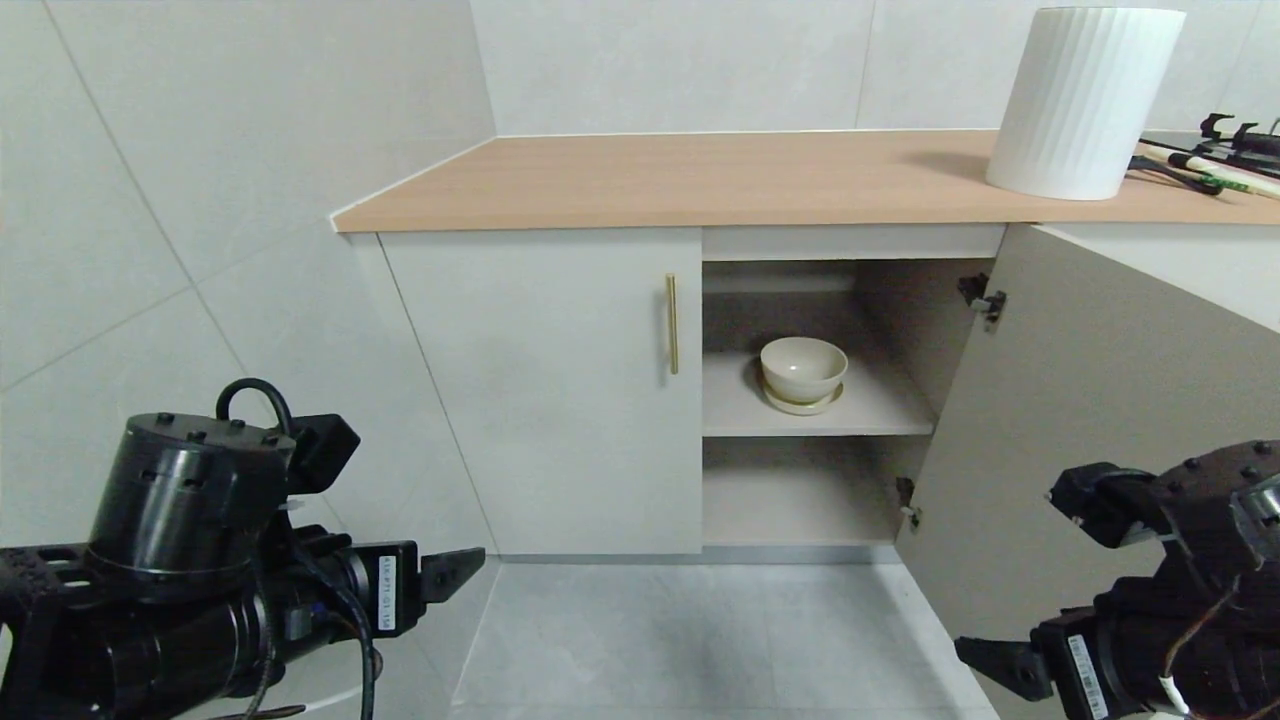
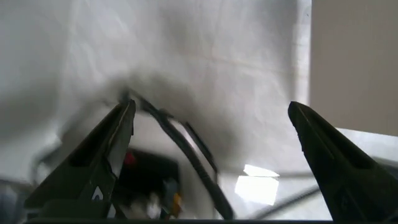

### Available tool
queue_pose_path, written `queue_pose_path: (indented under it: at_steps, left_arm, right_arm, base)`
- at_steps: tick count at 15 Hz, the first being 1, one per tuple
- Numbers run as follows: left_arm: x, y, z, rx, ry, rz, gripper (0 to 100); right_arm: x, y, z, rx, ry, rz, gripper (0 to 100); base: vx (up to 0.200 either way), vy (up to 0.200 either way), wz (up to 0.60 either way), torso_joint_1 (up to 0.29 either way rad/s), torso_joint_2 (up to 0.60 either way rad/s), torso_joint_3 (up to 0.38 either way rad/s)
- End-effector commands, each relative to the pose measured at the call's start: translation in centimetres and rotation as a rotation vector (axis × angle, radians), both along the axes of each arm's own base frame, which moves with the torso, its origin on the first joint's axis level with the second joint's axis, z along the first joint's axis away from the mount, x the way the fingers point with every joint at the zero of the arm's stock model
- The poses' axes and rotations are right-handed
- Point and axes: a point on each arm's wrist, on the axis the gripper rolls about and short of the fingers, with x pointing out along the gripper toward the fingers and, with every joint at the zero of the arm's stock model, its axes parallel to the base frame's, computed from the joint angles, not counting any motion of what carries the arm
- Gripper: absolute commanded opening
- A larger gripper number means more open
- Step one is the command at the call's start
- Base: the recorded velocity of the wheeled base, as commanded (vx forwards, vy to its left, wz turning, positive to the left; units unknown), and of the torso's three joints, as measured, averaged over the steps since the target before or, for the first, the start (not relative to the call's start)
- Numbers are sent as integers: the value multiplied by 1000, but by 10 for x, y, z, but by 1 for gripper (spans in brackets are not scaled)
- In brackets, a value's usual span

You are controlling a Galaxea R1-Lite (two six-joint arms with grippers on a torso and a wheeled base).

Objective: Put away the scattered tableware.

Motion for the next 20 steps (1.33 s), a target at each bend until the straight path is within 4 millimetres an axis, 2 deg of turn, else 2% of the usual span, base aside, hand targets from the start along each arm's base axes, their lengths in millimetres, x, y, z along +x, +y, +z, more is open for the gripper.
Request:
queue_pose_path:
  at_steps: [1, 5, 8, 12, 15, 20]
  left_arm:
    - [0, 0, -1, 2, 2, 0, 100]
    - [0, 0, -1, 1, 2, -1, 100]
    - [0, 0, -1, 1, 2, -1, 100]
    - [0, 0, -2, 2, 4, -1, 100]
    - [-1, 0, -1, 0, 1, -1, 100]
    - [-1, 0, -1, 1, 2, -1, 100]
  right_arm:
    - [-14, -9, 8, -29, -13, 37, 100]
    - [-43, -29, 15, -151, 16, 147, 100]
    - [-57, -38, 17, -227, 61, 186, 100]
    - [-60, -43, 18, -286, 85, 153, 100]
    - [-53, -48, 20, -336, 67, 47, 100]
    - [-37, -65, 32, -317, 62, -143, 100]
  base:
    - [0, -200, 0, 12, -7, 2]
    - [0, -200, 0, 4, 1, 1]
    - [0, -200, 0, 7, 4, 5]
    - [0, -200, 0, 2, 0, 4]
    - [0, 0, 0, 0, 0, 0]
    - [0, 0, 0, 0, 0, 0]
